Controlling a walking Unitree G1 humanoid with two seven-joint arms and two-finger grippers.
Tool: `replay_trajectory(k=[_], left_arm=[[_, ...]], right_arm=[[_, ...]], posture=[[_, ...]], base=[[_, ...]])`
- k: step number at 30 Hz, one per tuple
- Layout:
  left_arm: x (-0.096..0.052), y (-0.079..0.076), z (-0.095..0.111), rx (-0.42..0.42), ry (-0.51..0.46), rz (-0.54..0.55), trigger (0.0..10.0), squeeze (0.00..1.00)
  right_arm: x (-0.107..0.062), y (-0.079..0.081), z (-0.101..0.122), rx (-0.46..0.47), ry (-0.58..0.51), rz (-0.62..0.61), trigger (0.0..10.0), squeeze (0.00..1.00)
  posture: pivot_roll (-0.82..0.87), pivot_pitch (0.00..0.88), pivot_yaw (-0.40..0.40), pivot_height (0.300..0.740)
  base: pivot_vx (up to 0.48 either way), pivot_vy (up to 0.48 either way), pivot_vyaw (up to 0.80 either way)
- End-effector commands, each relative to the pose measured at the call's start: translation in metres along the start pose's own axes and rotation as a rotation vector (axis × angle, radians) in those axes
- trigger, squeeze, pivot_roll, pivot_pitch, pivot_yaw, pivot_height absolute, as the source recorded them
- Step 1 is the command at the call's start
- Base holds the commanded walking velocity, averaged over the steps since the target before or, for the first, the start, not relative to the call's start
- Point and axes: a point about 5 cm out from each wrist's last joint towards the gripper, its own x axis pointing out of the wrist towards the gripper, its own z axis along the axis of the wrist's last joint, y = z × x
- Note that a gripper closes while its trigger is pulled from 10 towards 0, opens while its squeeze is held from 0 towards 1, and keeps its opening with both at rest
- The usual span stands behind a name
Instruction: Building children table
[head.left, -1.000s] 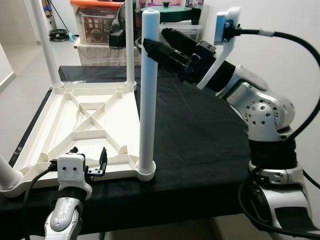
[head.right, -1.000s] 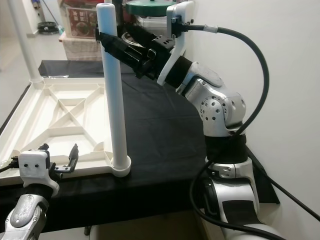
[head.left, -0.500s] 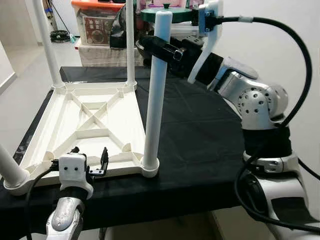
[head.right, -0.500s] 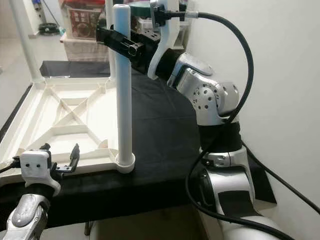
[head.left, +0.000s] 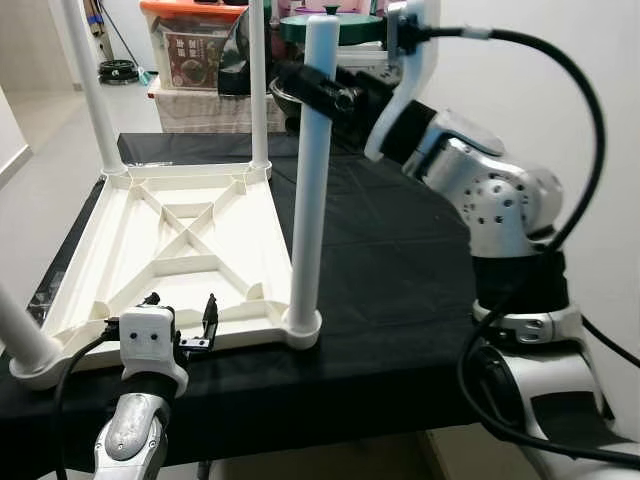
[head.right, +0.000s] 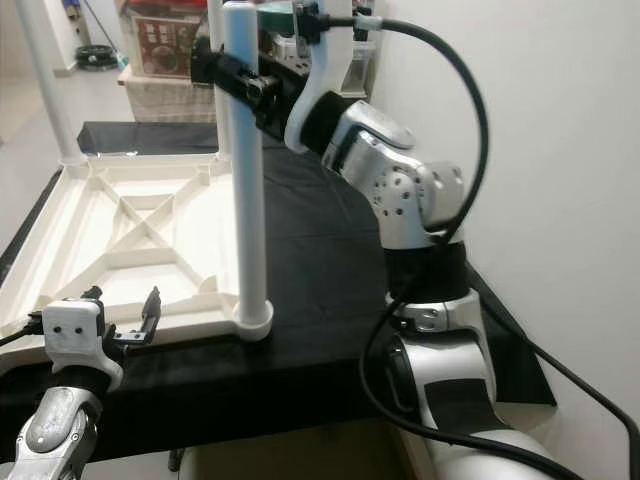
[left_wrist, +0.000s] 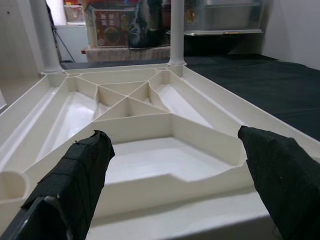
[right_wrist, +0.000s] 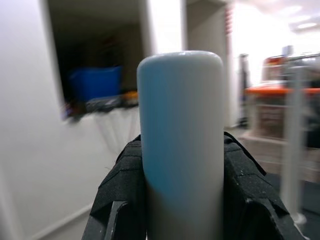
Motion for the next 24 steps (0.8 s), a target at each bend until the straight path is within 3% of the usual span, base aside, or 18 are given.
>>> replay_trajectory(k=[1,2,3,5,6,9,12,13,14,16,18,19,22,24], left_arm=[[0.000,0.000,-0.002,0.009,0.006,0.006,10.0,0.00],[0.000,0.000,-0.002,0.009,0.006,0.006,10.0,0.00],[0.000,0.001,-0.002,0.010,0.006,0.011,10.0,0.00],[0.000,0.002,-0.002,0.010,0.006,0.014,10.0,0.00],[0.000,0.003,-0.002,0.009,0.008,0.015,10.0,0.00],[-0.001,0.003,-0.002,0.010,0.010,0.015,10.0,0.00],[0.000,0.003,-0.003,0.010,0.013,0.012,10.0,0.00],[0.000,0.003,-0.003,0.010,0.013,0.012,10.0,0.00],[0.000,0.002,-0.003,0.010,0.014,0.010,10.0,0.00],[0.000,0.002,-0.003,0.010,0.014,0.010,10.0,0.00],[0.000,0.003,-0.003,0.011,0.017,0.013,10.0,0.00],[0.000,0.003,-0.003,0.011,0.017,0.013,10.0,0.00],[-0.001,0.003,-0.003,0.011,0.018,0.018,10.0,0.00],[-0.001,0.003,-0.003,0.012,0.018,0.018,10.0,0.00]], right_arm=[[-0.013,-0.041,-0.014,0.129,-0.004,-0.298,0.0,0.00],[-0.013,-0.041,-0.014,0.129,-0.004,-0.298,0.0,0.00],[-0.021,-0.055,-0.023,0.200,-0.015,-0.419,0.0,0.00],[-0.026,-0.063,-0.028,0.246,-0.020,-0.491,0.0,0.00],[-0.035,-0.074,-0.039,0.314,-0.026,-0.599,0.0,0.00],[-0.044,-0.082,-0.052,0.387,-0.020,-0.685,0.0,0.00],[-0.065,-0.095,-0.089,0.549,0.030,-0.879,0.0,0.00],[-0.065,-0.095,-0.089,0.549,0.030,-0.879,0.0,0.00],[-0.076,-0.100,-0.113,0.633,0.070,-0.972,0.0,0.00],[-0.076,-0.100,-0.113,0.633,0.070,-0.972,0.0,0.00],[-0.093,-0.101,-0.147,0.732,0.139,-1.082,0.0,0.00],[-0.093,-0.101,-0.147,0.732,0.139,-1.082,0.0,0.00],[-0.126,-0.095,-0.207,0.808,0.307,-1.219,0.0,0.00],[-0.133,-0.092,-0.220,0.816,0.353,-1.241,0.0,0.00]], posture=[[-0.02,0.000,-0.082,0.740],[-0.02,0.000,-0.082,0.740],[-0.02,0.000,-0.081,0.740],[-0.02,0.000,-0.081,0.740],[-0.02,0.000,-0.080,0.740],[-0.02,0.000,-0.076,0.740],[-0.02,0.000,-0.073,0.740],[-0.02,0.000,-0.073,0.740],[-0.02,0.000,-0.076,0.740],[-0.02,0.000,-0.076,0.740],[-0.02,0.000,-0.080,0.740],[-0.02,0.000,-0.080,0.740],[-0.01,0.000,-0.084,0.740],[-0.01,0.000,-0.083,0.740]], base=[[0.000,0.000,0.00],[0.000,0.000,0.00],[0.000,0.000,0.00],[0.000,0.000,0.00],[0.000,0.000,0.00],[0.000,0.000,0.00],[0.000,0.000,0.00],[0.000,0.000,0.00],[0.000,0.000,0.00],[0.000,0.000,0.00],[0.000,0.000,0.00],[0.000,0.000,0.00],[0.000,0.000,0.00],[0.000,0.000,0.00]])
